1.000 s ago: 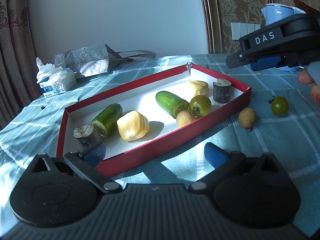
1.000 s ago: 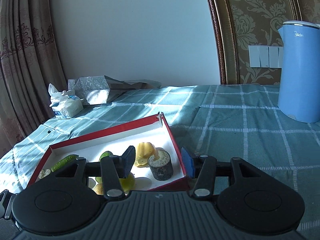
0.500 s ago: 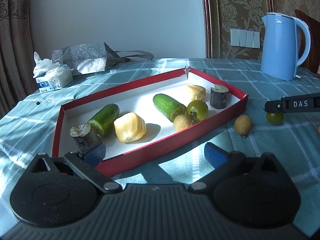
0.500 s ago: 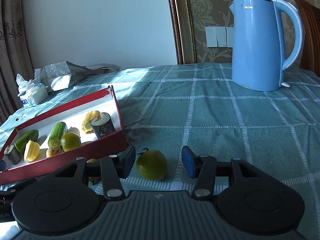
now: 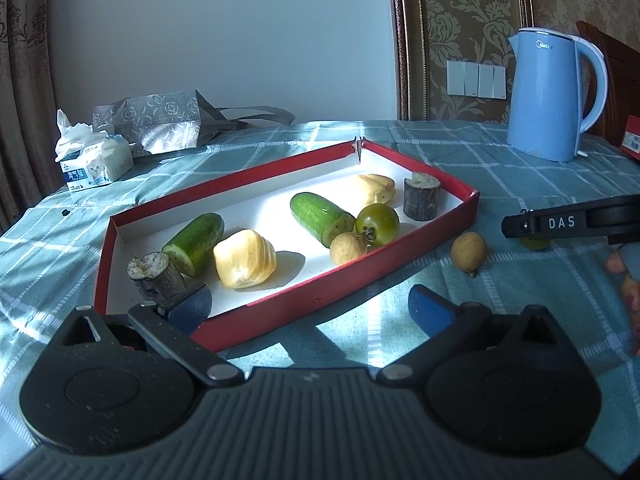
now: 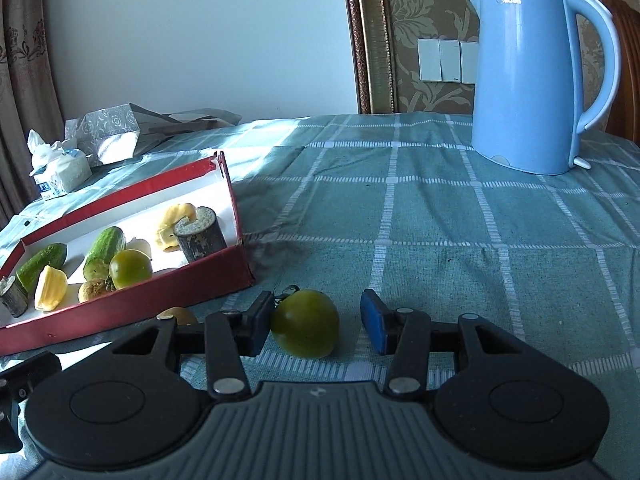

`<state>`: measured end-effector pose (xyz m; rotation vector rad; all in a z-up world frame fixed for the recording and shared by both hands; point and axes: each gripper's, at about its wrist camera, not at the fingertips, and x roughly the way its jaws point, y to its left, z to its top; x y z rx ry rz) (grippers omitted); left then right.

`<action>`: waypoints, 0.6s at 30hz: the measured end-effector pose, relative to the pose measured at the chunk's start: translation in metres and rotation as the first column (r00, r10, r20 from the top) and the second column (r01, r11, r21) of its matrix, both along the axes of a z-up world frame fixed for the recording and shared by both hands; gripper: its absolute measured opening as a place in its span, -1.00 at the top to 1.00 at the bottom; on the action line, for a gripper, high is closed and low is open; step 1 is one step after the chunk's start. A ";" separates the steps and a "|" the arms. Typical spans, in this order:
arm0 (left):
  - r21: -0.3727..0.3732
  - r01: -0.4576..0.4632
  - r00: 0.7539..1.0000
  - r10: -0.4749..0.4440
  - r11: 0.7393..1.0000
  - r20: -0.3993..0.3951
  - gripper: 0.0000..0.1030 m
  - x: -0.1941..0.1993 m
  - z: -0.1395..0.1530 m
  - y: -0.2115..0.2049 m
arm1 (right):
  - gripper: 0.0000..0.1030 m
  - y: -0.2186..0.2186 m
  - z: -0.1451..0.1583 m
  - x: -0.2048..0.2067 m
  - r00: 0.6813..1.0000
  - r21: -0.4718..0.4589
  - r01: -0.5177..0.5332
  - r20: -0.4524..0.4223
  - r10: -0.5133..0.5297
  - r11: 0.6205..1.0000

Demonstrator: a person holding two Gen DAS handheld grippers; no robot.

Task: Organize fruits
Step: 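Grasp the green tomato on the table with the right gripper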

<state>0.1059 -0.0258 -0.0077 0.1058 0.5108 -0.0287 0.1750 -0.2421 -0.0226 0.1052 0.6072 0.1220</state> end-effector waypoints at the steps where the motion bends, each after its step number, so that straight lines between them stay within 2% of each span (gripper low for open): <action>1: -0.001 0.001 1.000 -0.001 1.000 0.001 -1.00 0.000 0.000 0.000 | 0.22 0.000 0.000 0.000 1.000 0.000 0.003 0.000 -0.003 1.000; 3: -0.004 0.003 1.000 -0.003 1.000 0.003 -1.00 -0.001 0.000 0.000 | 0.34 -0.001 0.000 -0.001 1.000 -0.007 0.013 -0.001 -0.013 1.000; 10: -0.002 0.052 0.998 -0.052 0.999 0.036 -1.00 -0.008 0.004 -0.013 | 0.34 -0.012 0.000 -0.013 0.998 0.046 0.055 0.012 -0.056 0.997; 14: -0.071 0.106 0.994 -0.105 0.992 0.012 -1.00 -0.010 0.010 -0.030 | 0.34 -0.023 0.000 -0.013 0.996 0.085 0.083 0.010 -0.085 0.993; 18: -0.119 0.115 0.992 -0.120 0.986 -0.038 -1.00 -0.005 0.014 -0.053 | 0.34 -0.025 0.001 -0.014 0.993 0.065 0.117 0.021 -0.118 0.991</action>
